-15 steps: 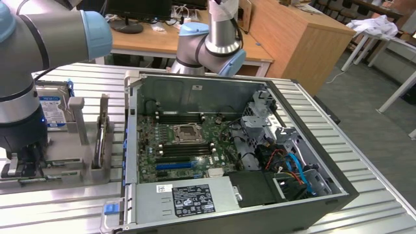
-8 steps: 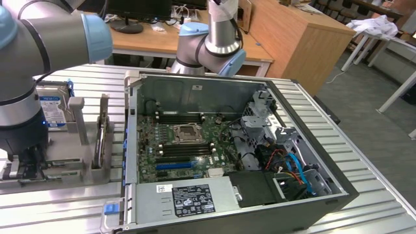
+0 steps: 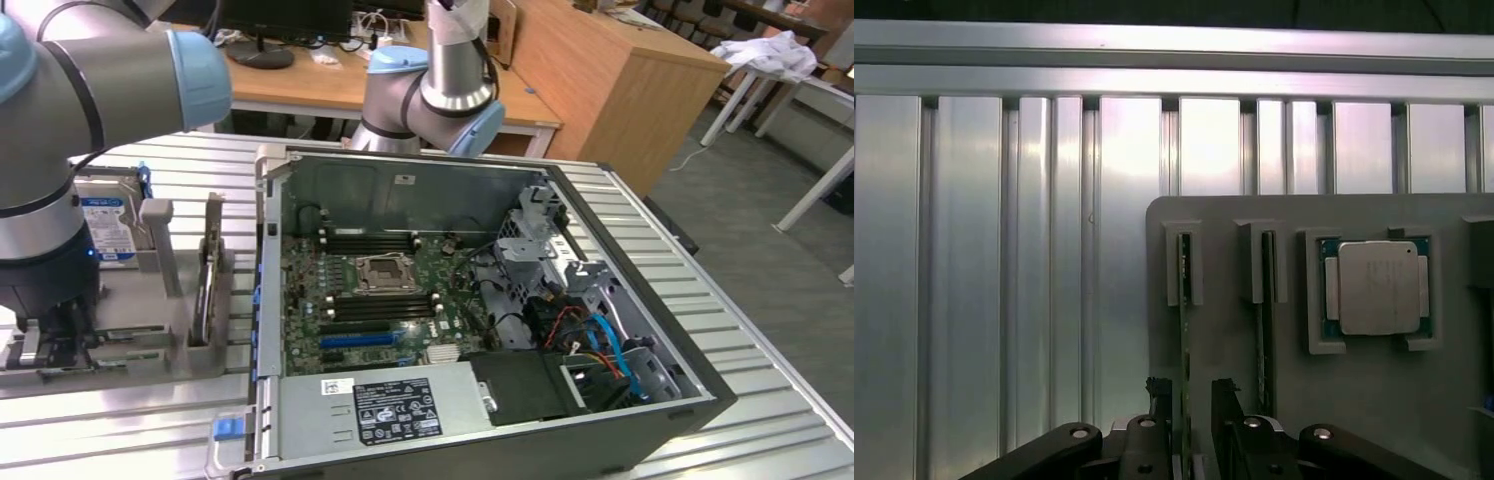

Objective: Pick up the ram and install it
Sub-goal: 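Pick up the ram and move it above insertion slot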

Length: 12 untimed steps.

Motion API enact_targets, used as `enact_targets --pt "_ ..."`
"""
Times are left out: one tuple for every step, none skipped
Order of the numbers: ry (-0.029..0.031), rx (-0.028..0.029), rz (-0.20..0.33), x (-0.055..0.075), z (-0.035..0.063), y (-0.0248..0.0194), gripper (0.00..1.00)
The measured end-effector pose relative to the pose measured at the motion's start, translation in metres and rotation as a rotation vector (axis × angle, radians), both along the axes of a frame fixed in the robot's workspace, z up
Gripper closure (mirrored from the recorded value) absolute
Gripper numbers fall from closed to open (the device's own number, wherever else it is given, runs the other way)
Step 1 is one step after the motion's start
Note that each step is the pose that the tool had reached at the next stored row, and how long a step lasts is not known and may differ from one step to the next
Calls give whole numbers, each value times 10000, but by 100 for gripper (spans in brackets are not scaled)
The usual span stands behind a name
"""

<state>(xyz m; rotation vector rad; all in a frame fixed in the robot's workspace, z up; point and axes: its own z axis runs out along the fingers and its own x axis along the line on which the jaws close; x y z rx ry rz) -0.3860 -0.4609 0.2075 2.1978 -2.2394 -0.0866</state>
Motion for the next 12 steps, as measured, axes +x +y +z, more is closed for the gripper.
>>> enact_targets --pt "0 0 1 12 0 -1 70" --pt "2 -2 1 27 2 -2 70" --pt "2 -1 1 40 1 -1 70" --pt "2 0 2 50 1 -2 70" --pt "1 0 2 58 1 -2 70" --pt "2 1 4 63 2 -1 70" --pt "2 4 4 66 1 -1 70" --pt "2 6 8 68 1 -2 70" --pt "2 8 11 72 1 -2 70" --pt "4 8 13 78 2 -2 70" --pt "4 8 16 90 2 -3 70" --pt "2 8 18 105 1 -3 70"
